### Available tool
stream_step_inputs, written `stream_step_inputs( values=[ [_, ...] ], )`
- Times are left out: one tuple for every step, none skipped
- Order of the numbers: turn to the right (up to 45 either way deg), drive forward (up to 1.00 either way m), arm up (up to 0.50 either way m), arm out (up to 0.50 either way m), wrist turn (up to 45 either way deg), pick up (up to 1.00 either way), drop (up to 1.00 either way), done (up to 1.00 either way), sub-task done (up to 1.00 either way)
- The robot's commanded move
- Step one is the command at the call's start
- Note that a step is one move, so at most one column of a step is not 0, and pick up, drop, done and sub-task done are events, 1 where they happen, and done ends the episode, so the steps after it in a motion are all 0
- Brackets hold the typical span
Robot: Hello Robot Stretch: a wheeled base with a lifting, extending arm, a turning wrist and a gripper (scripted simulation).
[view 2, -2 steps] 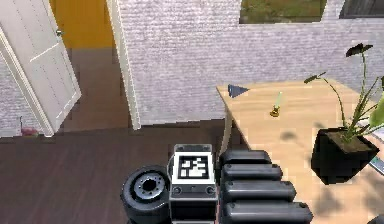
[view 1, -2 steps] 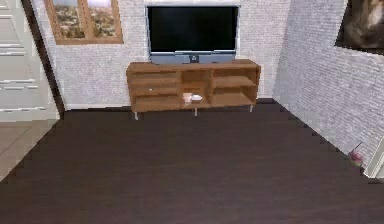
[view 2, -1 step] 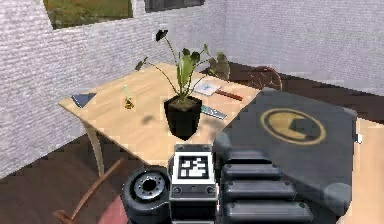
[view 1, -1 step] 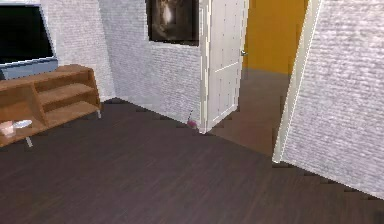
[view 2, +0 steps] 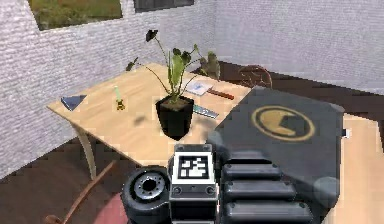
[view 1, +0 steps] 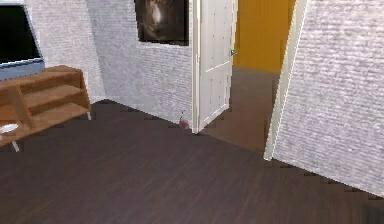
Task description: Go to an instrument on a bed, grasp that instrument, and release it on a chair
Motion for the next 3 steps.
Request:
stream_step_inputs(
  values=[
    [-45.0, 0.0, 0.0, 0.0, 0.0, 0.0, 0.0, 0.0, 0.0],
    [-45.0, 0.0, 0.0, 0.0, 0.0, 0.0, 0.0, 0.0, 0.0],
    [-3.0, 0.0, 0.0, 0.0, 0.0, 0.0, 0.0, 0.0, 0.0]
  ],
)
